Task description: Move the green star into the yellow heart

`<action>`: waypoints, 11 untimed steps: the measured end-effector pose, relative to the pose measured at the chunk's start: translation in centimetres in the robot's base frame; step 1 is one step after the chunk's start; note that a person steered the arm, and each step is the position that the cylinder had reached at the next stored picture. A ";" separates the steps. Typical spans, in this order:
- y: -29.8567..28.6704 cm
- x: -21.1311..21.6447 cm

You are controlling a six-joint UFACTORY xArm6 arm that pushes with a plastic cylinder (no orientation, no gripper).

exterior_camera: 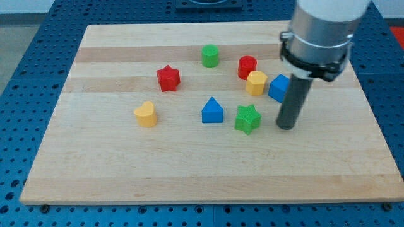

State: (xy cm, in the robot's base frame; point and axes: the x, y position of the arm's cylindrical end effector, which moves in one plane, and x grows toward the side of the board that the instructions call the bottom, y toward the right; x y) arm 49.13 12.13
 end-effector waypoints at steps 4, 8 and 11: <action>-9.4 1.1; -18.5 1.1; -17.5 -1.4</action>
